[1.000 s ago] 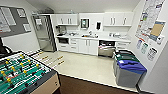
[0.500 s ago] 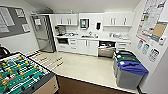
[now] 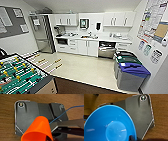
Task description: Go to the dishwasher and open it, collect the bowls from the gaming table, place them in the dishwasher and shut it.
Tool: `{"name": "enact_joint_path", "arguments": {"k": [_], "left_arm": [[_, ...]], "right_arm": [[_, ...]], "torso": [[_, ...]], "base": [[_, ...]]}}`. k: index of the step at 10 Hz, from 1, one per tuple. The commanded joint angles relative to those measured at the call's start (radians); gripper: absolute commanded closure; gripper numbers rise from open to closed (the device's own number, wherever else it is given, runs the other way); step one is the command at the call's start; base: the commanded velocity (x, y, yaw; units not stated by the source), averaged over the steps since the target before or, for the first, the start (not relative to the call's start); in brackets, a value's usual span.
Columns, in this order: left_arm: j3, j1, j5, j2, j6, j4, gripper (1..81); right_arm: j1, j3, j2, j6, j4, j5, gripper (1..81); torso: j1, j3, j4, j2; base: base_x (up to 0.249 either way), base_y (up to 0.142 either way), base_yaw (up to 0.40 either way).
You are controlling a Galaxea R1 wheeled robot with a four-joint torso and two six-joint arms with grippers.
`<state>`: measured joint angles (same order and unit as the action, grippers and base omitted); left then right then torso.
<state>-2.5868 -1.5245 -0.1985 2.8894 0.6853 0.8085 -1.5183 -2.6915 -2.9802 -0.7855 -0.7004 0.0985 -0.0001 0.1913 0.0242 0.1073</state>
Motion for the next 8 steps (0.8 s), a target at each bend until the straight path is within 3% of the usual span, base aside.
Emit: {"name": "enact_joint_path", "arguments": {"k": [1, 8], "left_arm": [[0.002, 0.037, 0.033, -0.013, 0.000, 0.011, 81.1], [0.002, 0.037, 0.034, -0.011, 0.002, 0.004, 81.1]], "right_arm": [[0.037, 0.030, -0.032, 0.009, -0.031, 0.004, 81.1], [0.040, 0.030, -0.030, 0.009, -0.030, 0.004, 81.1]], "torso": [[0.000, 0.000, 0.000, 0.000], [0.000, 0.000, 0.000, 0.000]], "base": [[0.131, 0.000, 0.000], [0.151, 0.000, 0.000]]}}
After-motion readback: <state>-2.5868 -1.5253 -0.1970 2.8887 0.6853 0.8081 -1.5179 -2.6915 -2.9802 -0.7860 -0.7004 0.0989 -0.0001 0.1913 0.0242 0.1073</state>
